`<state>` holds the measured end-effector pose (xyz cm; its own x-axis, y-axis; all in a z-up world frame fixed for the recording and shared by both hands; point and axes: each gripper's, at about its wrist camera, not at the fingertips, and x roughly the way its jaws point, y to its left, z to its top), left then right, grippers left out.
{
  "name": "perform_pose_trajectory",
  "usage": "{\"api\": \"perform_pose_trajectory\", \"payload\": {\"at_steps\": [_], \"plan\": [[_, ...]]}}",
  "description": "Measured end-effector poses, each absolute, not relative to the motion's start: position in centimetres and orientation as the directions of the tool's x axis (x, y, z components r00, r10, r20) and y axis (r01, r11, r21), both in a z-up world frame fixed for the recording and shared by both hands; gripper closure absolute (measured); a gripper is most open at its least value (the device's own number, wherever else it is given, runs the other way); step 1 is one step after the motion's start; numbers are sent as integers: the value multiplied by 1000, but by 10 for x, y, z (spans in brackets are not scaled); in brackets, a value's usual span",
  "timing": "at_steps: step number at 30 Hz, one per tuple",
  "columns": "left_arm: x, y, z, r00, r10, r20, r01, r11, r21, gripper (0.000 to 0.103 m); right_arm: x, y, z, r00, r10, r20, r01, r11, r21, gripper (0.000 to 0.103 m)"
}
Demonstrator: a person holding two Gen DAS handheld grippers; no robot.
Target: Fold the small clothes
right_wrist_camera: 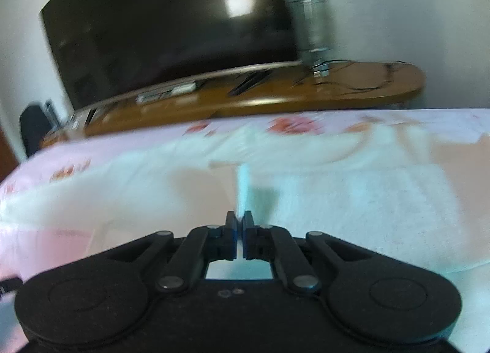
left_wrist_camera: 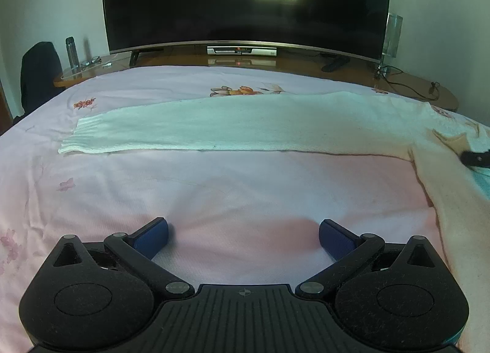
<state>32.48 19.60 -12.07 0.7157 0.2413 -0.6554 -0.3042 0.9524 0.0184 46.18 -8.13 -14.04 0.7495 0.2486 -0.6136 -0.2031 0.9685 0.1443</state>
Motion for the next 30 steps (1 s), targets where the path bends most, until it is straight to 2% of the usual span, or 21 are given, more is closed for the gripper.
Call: {"api": "perform_pose_trajectory", "payload": {"at_steps": [1,2,3,5,6,7,8,9,10,12,15,17,21,24,27,28,29,30], "plan": [[325,196,-121,716,240,-655,-304,953,17,0,460,-74,-139,753,254,-607,-226,966,125,82],[325,197,-121,717,239,-655,-303,953,15,0,458,-71,-136,746,279,-604,-260,958,122,64],[325,197,-121,718,238,-655,-303,953,14,0,444,-69,-132,750,298,-591,-281,952,123,63],[325,196,-120,724,235,-648,-295,955,18,0,425,-74,-123,770,304,-561,-303,948,99,67],[326,195,-119,726,232,-647,-285,958,23,5,416,-78,-120,780,288,-556,-292,953,84,67],[326,191,-118,733,228,-641,-271,962,33,27,408,-87,-116,788,271,-552,-274,958,79,69],[328,185,-113,744,227,-628,-257,965,44,38,400,-97,-113,797,257,-546,-253,964,84,68],[333,179,-108,747,216,-628,-246,968,40,59,393,-110,-111,808,242,-538,-229,969,92,68],[339,173,-103,752,182,-633,-231,973,5,63,386,-123,-107,819,219,-531,-197,975,100,68],[357,151,-90,789,42,-613,-158,978,-137,63,375,-148,-104,833,180,-523,-136,983,122,66],[390,98,-76,809,-129,-573,-10,972,-234,63,362,-182,-101,844,124,-522,-36,984,174,66],[417,69,-80,770,-244,-589,52,945,-323,63,355,-199,-103,848,93,-521,11,981,193,66],[462,47,-104,693,-322,-645,6,897,-442,63,344,-222,-105,854,51,-518,57,980,190,66],[478,46,-111,697,-351,-625,-33,856,-516,63,334,-243,-104,860,8,-510,101,977,185,66],[488,42,-118,707,-356,-611,-43,840,-540,63,331,-266,-109,856,-35,-516,166,964,210,65],[490,38,-119,712,-348,-610,-35,850,-526,74,331,-273,-112,852,-46,-522,188,957,222,65],[489,35,-120,713,-330,-619,-35,865,-501,93,332,-278,-115,848,-55,-528,207,950,234,65],[490,34,-122,708,-323,-628,-37,871,-489,100,333,-283,-118,843,-59,-535,223,943,247,65]]}}
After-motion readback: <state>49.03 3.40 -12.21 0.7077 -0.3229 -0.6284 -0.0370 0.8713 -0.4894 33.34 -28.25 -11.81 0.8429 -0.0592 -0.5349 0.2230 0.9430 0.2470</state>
